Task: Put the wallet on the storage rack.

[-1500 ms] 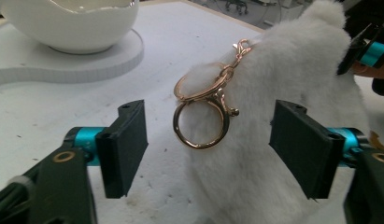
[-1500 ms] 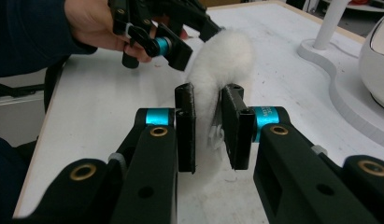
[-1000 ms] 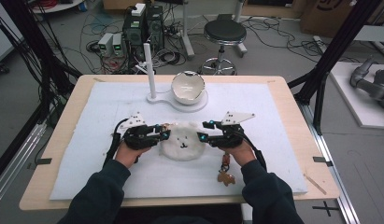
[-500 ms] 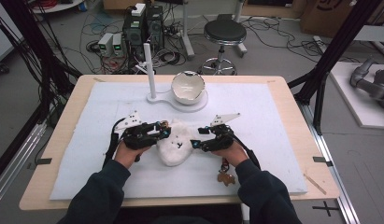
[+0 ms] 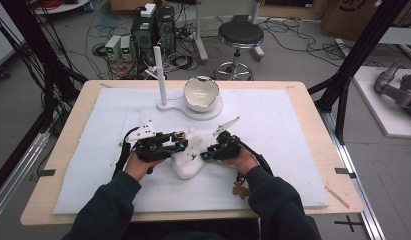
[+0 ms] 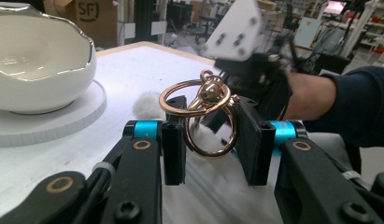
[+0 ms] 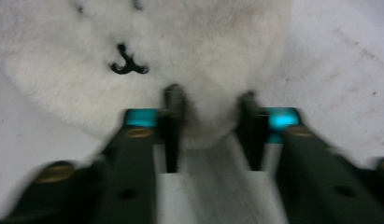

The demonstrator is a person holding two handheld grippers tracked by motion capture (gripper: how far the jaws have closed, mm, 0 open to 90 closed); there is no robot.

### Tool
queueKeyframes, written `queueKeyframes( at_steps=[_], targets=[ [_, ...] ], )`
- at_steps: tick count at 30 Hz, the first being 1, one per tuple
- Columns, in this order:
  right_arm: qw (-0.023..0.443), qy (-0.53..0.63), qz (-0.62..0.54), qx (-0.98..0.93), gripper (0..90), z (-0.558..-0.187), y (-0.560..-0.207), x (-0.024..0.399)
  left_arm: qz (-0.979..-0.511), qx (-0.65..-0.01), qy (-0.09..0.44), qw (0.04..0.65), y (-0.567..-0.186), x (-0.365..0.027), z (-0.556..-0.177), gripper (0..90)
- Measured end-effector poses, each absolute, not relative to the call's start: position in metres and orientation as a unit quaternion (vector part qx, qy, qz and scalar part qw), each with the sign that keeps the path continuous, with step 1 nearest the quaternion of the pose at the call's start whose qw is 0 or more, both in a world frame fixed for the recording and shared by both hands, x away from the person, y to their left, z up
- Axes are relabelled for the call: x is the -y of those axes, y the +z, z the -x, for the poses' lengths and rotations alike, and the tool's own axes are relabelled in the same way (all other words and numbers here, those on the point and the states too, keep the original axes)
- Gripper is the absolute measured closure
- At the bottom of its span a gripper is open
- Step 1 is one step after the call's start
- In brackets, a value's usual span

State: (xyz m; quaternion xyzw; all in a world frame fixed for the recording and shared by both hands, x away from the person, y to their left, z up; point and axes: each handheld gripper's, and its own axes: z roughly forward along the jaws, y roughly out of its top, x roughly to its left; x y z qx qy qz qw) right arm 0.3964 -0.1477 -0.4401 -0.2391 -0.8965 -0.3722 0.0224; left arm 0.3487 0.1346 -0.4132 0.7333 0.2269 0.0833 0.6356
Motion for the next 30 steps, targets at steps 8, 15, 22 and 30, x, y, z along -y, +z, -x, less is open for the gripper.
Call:
queueKeyframes(
  at_steps=[8,15,22,30],
  targets=[
    [-0.069,-0.409,0.223,0.882,83.7,-0.391,-0.419,0.163,-0.761,-0.302,0.101,0.565,-0.414,-0.153,-0.357,60.4],
    [-0.138,-0.437,0.193,0.867,83.7,-0.384,-0.404,0.17,-0.736,-0.319,0.121,0.585,-0.405,-0.169,-0.36,36.8],
    [-0.131,-0.462,0.177,0.859,83.5,-0.378,-0.4,0.167,-0.757,-0.289,0.107,0.576,-0.406,-0.156,-0.359,45.5],
    [-0.084,-0.496,0.222,0.835,46.2,-0.384,-0.401,0.174,-0.776,-0.216,0.112,0.582,-0.408,-0.152,-0.354,76.9]
  ],
)
